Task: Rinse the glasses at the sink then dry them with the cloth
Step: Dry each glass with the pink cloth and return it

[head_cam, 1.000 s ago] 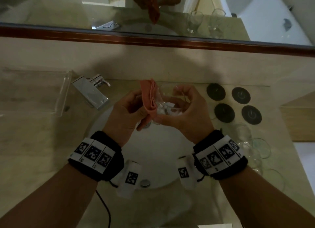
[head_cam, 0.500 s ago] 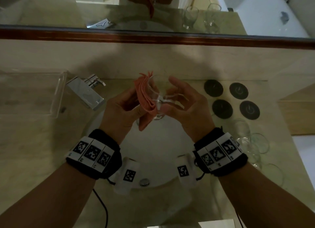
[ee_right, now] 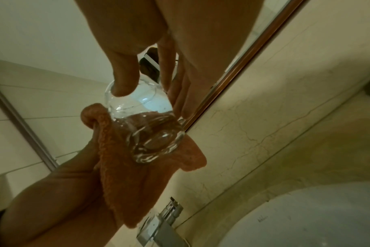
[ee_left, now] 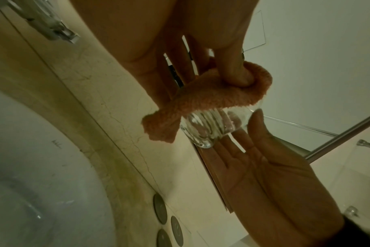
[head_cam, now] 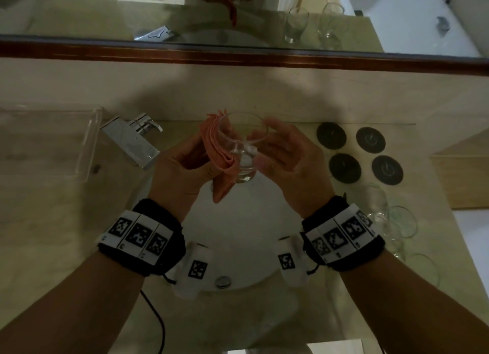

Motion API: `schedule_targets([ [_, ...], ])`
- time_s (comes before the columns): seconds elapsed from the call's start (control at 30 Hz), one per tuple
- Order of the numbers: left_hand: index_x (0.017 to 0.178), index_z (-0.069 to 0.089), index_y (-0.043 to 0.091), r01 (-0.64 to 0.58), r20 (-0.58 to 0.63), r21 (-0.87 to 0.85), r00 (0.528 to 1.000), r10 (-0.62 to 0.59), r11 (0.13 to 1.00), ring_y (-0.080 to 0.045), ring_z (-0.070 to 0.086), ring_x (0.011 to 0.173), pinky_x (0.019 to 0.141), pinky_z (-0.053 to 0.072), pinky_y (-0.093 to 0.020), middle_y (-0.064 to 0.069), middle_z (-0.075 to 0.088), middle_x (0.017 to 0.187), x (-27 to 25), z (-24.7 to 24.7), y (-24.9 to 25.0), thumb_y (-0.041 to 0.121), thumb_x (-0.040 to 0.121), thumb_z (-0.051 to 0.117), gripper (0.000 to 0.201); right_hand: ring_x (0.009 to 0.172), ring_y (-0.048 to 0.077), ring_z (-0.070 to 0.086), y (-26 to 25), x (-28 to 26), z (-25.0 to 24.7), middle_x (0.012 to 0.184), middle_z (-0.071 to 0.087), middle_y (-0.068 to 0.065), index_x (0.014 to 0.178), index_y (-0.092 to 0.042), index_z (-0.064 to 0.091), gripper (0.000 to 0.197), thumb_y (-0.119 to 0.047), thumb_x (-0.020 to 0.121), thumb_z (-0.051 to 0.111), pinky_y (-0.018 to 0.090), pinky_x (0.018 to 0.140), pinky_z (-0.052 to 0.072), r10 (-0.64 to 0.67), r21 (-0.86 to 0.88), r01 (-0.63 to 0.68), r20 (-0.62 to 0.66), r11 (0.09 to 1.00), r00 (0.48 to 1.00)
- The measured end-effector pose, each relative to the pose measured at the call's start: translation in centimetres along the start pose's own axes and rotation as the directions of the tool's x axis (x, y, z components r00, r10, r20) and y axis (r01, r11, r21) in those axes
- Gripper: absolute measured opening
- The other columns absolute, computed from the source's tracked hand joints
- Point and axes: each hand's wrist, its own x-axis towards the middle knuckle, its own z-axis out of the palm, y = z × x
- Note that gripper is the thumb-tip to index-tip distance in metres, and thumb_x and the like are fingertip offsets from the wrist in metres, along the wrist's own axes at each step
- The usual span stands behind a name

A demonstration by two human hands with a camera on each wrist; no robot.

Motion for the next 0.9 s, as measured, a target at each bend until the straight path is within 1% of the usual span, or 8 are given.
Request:
schedule_targets([
  [0.07, 0.123, 0.068, 0.023, -0.020, -0.003, 0.006, 1.000, 0.020, 1.000, -0.034, 0.068, 0.092, 0.075, 0.057, -0.054, -0.003, 0.076, 0.108, 0.0, -0.1, 0.2, 0.011, 0.075, 0.074, 0.050, 0.117, 0.017, 0.067, -0.1, 0.0, 0.0, 0.126, 0.069, 0.002, 0.130, -0.019, 0.053, 0.052, -0.014, 0.084, 0.077, 0.047, 0.103, 0.054, 0.010, 0.014, -0.010, 0.010, 1.000, 1.000],
  [0.13, 0.119, 0.070, 0.028, -0.043, 0.010, 0.013, 0.999, 0.043, 0.999, -0.032, 0.069, 0.104, 0.087, 0.056, -0.057, -0.004, 0.075, 0.114, 0.0, 0.0, 0.2, 0.013, 0.074, 0.077, 0.047, 0.115, 0.013, 0.068, -0.3, -0.1, 0.3, 0.125, 0.068, -0.008, 0.125, -0.021, 0.055, 0.052, -0.012, 0.080, 0.082, 0.044, 0.099, 0.057, 0.004, -0.023, -0.004, 0.014, 1.000, 1.000],
  [0.23, 0.126, 0.064, 0.017, -0.059, 0.036, 0.022, 0.998, 0.058, 0.998, -0.030, 0.066, 0.117, 0.098, 0.052, -0.054, -0.008, 0.072, 0.122, -0.2, 0.2, 0.0, 0.007, 0.075, 0.076, 0.054, 0.107, 0.008, 0.070, -0.8, -0.2, 0.8, 0.109, 0.070, -0.020, 0.120, -0.024, 0.059, 0.061, -0.012, 0.069, 0.089, 0.032, 0.091, 0.060, -0.012, -0.043, 0.011, -0.014, 0.999, 1.000],
  [0.37, 0.132, 0.058, 0.010, -0.008, 0.030, -0.016, 1.000, 0.008, 1.000, -0.027, 0.066, 0.118, 0.097, 0.054, -0.049, -0.004, 0.071, 0.122, -0.4, 0.0, -0.1, 0.005, 0.072, 0.074, 0.062, 0.110, 0.012, 0.070, -0.8, -0.5, 0.5, 0.116, 0.069, -0.009, 0.131, -0.013, 0.058, 0.064, -0.014, 0.073, 0.085, 0.029, 0.092, 0.059, -0.021, -0.009, 0.021, -0.023, 1.000, 0.999],
  [0.47, 0.127, 0.065, 0.020, 0.011, 0.023, -0.044, 1.000, -0.010, 0.999, -0.029, 0.065, 0.119, 0.099, 0.052, -0.053, -0.004, 0.071, 0.122, -0.4, -0.1, 0.2, 0.014, 0.069, 0.079, 0.060, 0.114, 0.014, 0.069, -0.9, -0.6, 0.2, 0.123, 0.069, 0.002, 0.137, -0.014, 0.050, 0.066, -0.024, 0.078, 0.079, 0.035, 0.099, 0.056, 0.009, 0.071, -0.009, 0.008, 0.997, 1.000],
  [0.53, 0.123, 0.068, 0.025, -0.003, 0.021, -0.037, 1.000, 0.004, 0.999, -0.029, 0.065, 0.119, 0.099, 0.051, -0.054, -0.004, 0.072, 0.122, -0.4, 0.0, 0.3, 0.019, 0.068, 0.081, 0.057, 0.115, 0.014, 0.067, -0.8, -0.7, 0.2, 0.122, 0.069, -0.003, 0.128, -0.016, 0.053, 0.050, -0.016, 0.084, 0.076, 0.038, 0.099, 0.056, 0.020, 0.101, -0.024, 0.043, 0.995, 0.999],
  [0.73, 0.134, 0.055, 0.009, -0.008, 0.007, -0.036, 1.000, 0.008, 0.999, -0.028, 0.066, 0.117, 0.097, 0.054, -0.048, -0.007, 0.069, 0.125, -0.9, 0.6, 0.2, 0.011, 0.070, 0.075, 0.067, 0.115, 0.014, 0.065, -0.4, -1.1, 0.7, 0.122, 0.063, -0.001, 0.130, -0.023, 0.056, 0.066, -0.011, 0.073, 0.086, 0.029, 0.086, 0.061, -0.032, -0.030, 0.032, -0.012, 0.999, 0.999],
  [0.9, 0.138, 0.052, 0.005, -0.004, -0.002, -0.059, 1.000, 0.004, 0.998, -0.027, 0.066, 0.116, 0.091, 0.057, -0.039, -0.009, 0.068, 0.126, -0.9, 0.3, 0.7, 0.016, 0.070, 0.077, 0.073, 0.116, 0.019, 0.068, -0.3, -1.2, 0.3, 0.126, 0.067, 0.006, 0.129, -0.013, 0.049, 0.050, -0.005, 0.086, 0.073, 0.038, 0.097, 0.057, 0.015, 0.124, -0.024, 0.074, 0.992, 0.997],
])
